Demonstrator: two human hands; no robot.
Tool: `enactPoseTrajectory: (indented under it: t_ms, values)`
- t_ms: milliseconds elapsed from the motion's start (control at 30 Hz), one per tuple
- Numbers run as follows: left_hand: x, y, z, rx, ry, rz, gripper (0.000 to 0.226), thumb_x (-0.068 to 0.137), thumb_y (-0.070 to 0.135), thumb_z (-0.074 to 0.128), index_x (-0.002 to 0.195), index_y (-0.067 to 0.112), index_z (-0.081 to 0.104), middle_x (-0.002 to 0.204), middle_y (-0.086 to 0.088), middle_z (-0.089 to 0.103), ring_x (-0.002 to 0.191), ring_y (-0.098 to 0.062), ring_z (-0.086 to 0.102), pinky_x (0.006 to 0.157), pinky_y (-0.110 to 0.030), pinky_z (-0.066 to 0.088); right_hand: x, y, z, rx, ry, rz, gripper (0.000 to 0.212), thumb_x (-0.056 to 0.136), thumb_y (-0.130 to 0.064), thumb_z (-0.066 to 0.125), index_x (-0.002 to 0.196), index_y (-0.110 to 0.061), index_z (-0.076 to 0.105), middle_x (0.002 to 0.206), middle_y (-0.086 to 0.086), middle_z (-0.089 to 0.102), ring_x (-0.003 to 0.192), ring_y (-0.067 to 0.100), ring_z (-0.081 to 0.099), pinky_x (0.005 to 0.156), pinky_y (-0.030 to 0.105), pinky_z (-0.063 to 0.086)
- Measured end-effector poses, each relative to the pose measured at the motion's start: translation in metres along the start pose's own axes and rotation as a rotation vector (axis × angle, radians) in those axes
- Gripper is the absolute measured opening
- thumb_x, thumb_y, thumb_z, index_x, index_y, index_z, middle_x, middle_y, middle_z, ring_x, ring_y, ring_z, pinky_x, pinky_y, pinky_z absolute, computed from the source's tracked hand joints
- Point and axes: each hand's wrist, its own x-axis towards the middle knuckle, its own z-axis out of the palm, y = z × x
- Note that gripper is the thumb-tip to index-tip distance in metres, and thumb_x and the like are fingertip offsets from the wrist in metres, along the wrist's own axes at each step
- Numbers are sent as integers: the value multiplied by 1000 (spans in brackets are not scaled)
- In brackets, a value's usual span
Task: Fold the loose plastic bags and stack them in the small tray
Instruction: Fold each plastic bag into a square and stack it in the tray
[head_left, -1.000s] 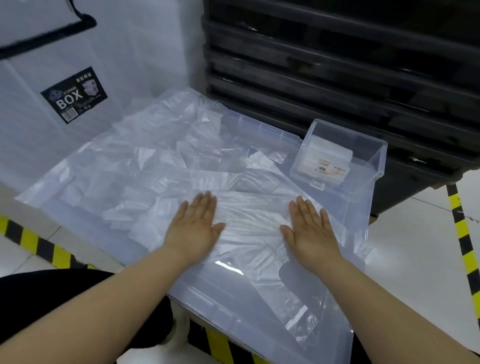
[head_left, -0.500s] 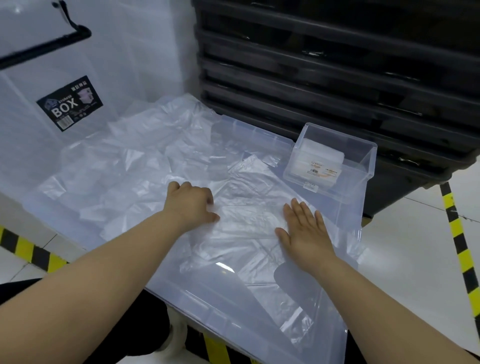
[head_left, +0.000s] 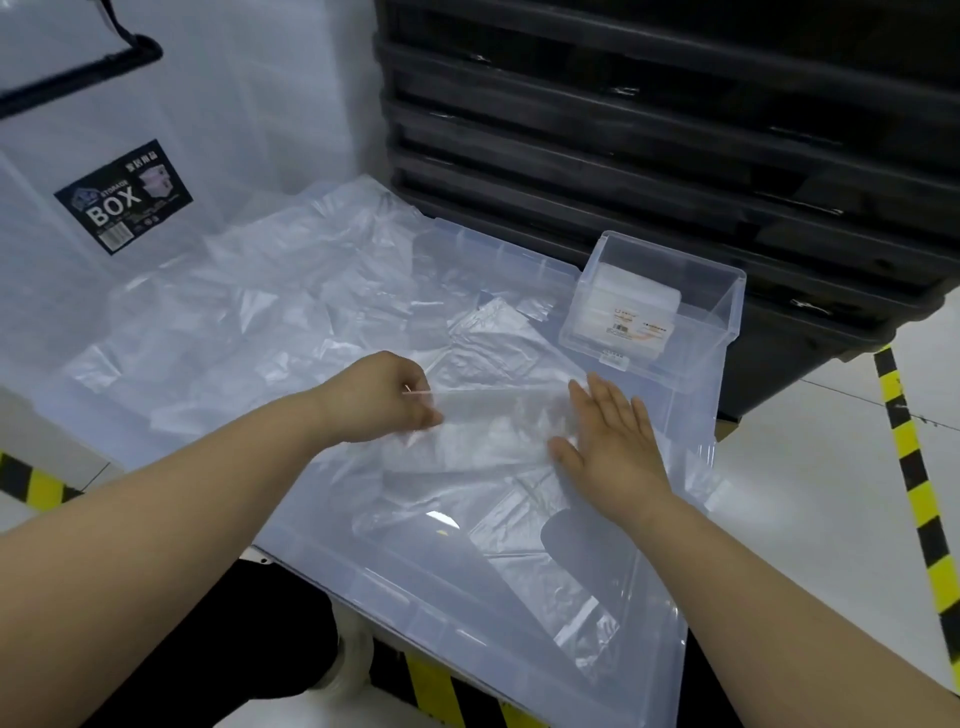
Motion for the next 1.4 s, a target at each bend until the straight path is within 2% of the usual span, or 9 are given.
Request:
enactPoseTrajectory:
  t_ms: [267,333,533,667,767,900,1100,1233,1400]
  values:
    - [-23,-8,47,-835,534,-219,19,85,10,63,69,10,53,65,-5,50,55,-15,43,45,-18,37,5,-14,6,89,550,-325,57,83,-36,40,132,-7,41,136,19,47,130,28,33,108,32,9]
    - [-23,-9,66,-886,525,-308,8,84,8,64,85,7,56,79,-10,56,63,-18,49,53,-22,39,2,-17,15,-8,509,-454,57,78,-37,44,129,-11,38,132,17,52,125,23,32,109,33,12]
    - [-27,1,87,-894,310,-396,52,87,14,63,133,12,38,114,-7,53,90,-22,56,75,-29,45,-3,-23,35,-96,503,-677,55,56,-24,73,108,-9,65,108,9,69,99,25,66,93,36,46]
    - [-35,-2,77,-870,152,-433,56,95,24,49,145,20,23,118,-2,54,100,-22,56,94,-42,46,-4,-26,37,-75,485,-711,36,59,-26,64,90,-11,75,95,3,73,87,18,70,74,39,55]
    - [-43,-14,66,-937,15,-429,56,97,11,40,147,24,17,85,-3,67,81,-25,60,78,-39,49,-4,-26,42,-54,468,-754,27,63,-23,63,84,-12,75,91,1,73,84,17,71,73,35,56]
    - [-52,-29,52,-804,-148,-375,54,90,-3,35,132,30,30,94,-9,60,80,-25,40,62,-29,43,-6,-30,48,-55,476,-793,26,63,-19,65,86,-13,76,91,0,73,85,16,70,78,29,54]
    - [-50,-36,44,-502,-250,-118,54,90,-11,38,119,36,38,83,13,71,68,2,64,64,-11,49,-6,-34,49,38,430,-768,35,72,-14,42,75,-14,76,83,-2,74,77,14,71,69,25,55]
    - [-38,-56,40,-88,-88,183,68,82,-15,34,121,39,40,94,21,58,87,1,58,85,-17,44,-7,-33,44,173,399,-687,34,71,-13,42,75,-11,76,79,-2,74,75,15,71,69,24,54]
    - [-29,-66,48,440,201,544,47,55,13,63,102,17,69,79,4,60,65,-16,63,56,-19,44,-12,-37,36,250,315,-595,37,68,-15,40,78,-11,76,79,-3,74,75,14,71,68,19,50]
